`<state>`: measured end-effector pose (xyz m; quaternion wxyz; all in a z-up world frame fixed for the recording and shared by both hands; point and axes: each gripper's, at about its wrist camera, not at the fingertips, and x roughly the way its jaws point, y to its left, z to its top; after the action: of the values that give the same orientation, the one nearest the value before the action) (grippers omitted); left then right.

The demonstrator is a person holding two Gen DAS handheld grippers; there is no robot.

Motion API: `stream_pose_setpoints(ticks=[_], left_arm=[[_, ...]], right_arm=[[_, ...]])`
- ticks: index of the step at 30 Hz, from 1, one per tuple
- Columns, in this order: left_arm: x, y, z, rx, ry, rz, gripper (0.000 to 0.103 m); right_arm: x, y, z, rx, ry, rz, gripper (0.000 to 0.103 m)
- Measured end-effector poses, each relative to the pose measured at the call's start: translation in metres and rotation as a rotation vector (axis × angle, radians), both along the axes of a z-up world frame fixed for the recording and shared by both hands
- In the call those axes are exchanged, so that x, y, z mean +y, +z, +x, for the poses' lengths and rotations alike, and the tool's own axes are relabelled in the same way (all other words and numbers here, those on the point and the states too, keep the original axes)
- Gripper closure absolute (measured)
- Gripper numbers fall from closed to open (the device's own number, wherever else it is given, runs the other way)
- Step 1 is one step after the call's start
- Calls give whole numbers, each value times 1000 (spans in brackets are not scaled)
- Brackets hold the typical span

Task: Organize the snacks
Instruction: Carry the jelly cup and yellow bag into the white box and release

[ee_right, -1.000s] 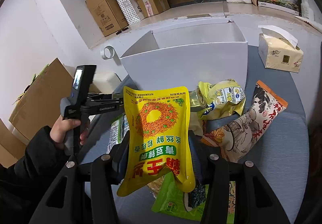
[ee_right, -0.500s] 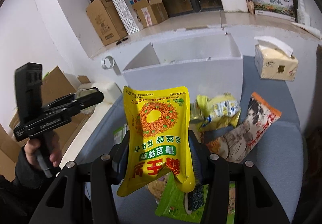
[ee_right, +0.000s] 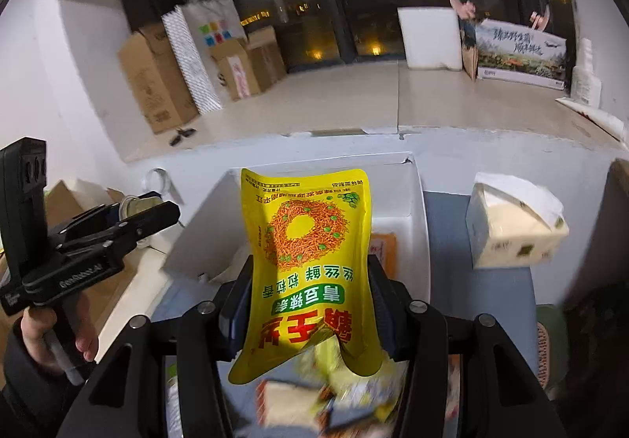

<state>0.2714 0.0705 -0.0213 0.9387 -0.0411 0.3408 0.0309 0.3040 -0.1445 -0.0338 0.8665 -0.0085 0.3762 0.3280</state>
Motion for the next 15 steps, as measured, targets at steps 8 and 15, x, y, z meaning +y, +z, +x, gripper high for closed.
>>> stream_pose_setpoints(ticks=[8, 15], left_arm=[[8, -28, 28, 49, 52, 26, 1], [17, -23, 11, 23, 59, 15, 0]], right_arm=[[22, -29, 55, 64, -45, -43, 28], [3, -31, 53, 27, -88, 35, 0]])
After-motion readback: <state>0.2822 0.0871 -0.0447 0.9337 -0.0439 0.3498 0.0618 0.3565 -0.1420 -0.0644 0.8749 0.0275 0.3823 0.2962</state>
